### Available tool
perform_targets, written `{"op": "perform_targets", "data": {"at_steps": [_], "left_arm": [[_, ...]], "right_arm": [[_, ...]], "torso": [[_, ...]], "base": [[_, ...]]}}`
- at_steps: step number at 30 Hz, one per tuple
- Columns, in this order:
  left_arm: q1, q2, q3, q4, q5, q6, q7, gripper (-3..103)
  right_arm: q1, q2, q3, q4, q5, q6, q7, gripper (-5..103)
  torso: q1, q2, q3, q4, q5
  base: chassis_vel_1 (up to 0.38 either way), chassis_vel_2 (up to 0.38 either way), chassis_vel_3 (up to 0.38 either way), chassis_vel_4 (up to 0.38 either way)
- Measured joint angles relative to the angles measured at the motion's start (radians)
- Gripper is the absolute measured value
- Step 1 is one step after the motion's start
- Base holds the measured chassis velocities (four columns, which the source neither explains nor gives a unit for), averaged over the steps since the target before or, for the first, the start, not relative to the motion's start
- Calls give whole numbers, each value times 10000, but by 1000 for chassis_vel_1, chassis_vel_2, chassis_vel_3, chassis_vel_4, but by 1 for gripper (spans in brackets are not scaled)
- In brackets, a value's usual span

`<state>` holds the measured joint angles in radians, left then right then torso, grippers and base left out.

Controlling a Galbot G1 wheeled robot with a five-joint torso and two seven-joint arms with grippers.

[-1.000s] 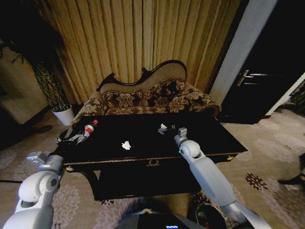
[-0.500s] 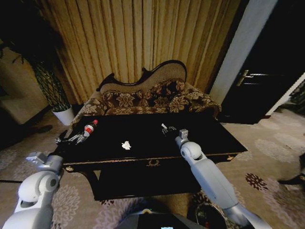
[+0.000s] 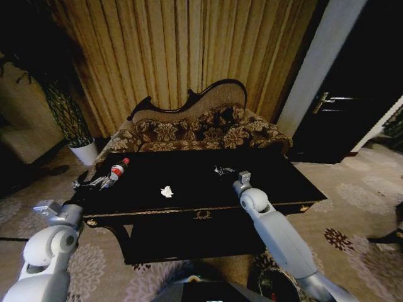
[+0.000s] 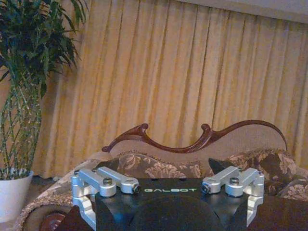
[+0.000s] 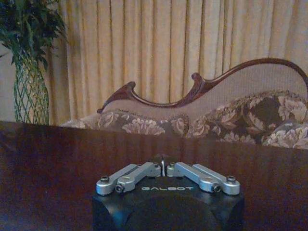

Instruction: Move to the front of the table and place the trash on the table into the trash bin.

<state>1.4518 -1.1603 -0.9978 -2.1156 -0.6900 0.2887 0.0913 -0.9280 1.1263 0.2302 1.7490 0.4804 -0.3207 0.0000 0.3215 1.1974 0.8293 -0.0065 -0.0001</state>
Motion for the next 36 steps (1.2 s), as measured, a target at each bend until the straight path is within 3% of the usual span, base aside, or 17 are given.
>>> {"op": "perform_targets", "data": {"at_steps": [17,36], "left_arm": [[-43,80,-60,40,-169,-8,-12,100],[-195,273,-105,176,-323,-11,-34,100]], "right_arm": [[-773,-532,2045,1167,-341,534,1,1],[-1191,-453,2109,1512,-520,517,0,1]], "torso": [[0,1,0,-2,1],[3,-1,1,0,-1]], "base": [[0,0,0,0],[32,-25,-29,36]]}}
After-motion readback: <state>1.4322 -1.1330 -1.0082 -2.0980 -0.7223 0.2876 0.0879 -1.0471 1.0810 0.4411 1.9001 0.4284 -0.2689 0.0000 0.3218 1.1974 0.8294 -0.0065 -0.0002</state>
